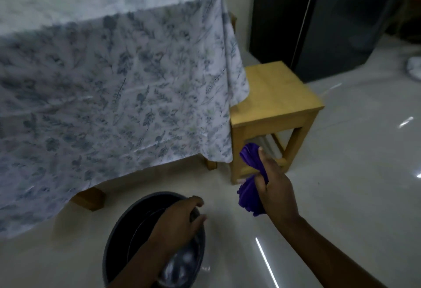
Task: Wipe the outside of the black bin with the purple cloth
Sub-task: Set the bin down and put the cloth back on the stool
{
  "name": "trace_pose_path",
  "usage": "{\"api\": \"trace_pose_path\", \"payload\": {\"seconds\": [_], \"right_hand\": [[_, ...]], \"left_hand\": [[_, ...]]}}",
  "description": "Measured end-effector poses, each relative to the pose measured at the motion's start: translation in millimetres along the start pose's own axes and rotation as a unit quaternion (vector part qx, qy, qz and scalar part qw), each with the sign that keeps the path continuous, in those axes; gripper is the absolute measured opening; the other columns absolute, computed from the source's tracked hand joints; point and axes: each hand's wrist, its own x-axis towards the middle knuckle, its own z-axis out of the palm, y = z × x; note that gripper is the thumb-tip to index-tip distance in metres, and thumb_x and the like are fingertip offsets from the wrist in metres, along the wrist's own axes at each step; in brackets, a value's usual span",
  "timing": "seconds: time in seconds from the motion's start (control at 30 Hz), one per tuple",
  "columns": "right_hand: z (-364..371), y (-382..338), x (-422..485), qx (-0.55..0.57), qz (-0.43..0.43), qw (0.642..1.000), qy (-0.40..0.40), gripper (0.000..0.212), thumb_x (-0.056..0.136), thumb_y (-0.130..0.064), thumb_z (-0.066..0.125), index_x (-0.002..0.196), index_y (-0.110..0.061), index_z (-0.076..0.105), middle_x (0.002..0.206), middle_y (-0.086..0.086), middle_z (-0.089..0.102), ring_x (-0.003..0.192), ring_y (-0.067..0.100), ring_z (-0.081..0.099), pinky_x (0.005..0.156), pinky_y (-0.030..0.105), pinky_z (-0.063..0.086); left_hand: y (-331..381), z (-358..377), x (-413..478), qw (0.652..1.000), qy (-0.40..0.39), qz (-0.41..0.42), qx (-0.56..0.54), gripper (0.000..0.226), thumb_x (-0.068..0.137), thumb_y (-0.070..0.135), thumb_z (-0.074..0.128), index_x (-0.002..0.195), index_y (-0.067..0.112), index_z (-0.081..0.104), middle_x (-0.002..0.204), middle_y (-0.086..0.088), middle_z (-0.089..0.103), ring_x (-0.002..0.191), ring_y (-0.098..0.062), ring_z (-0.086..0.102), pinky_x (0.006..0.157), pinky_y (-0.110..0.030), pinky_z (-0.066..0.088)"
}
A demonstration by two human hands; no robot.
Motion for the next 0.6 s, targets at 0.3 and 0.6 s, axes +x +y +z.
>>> {"api": "trace_pose_path", "payload": {"seconds": [0.3, 0.6], "right_hand": [[-29.1, -10.6, 110.9, -0.023, -0.042, 0.995, 0.083, 0.062, 0.093, 0.001, 0.051, 0.148, -0.022, 0.032, 0.139, 0.007, 0.051, 0.084, 0.006, 0.070, 0.068, 0.030, 0.059], [-12.3, 13.6, 198.7, -0.151, 0.070, 0.986, -0.018, 0.055, 0.094, -0.003, 0.043, 0.147, -0.006, 0.029, 0.152, 0.018, 0.031, 0.141, 0.033, 0.029, 0.115, 0.040, 0.023]], "left_hand": [[39.3, -38.7, 94.3, 0.996, 0.063, 0.029, -0.049, 0.037, 0.087, 0.048, 0.058, 0.119, 0.029, 0.060, 0.114, 0.017, 0.063, 0.106, 0.002, 0.057, 0.091, -0.016, 0.045], [50.1, -90.7, 113.9, 0.998, 0.035, 0.015, -0.053, 0.030, 0.089, 0.044, 0.056, 0.114, 0.028, 0.060, 0.110, 0.017, 0.064, 0.103, 0.005, 0.056, 0.085, -0.005, 0.040]]}}
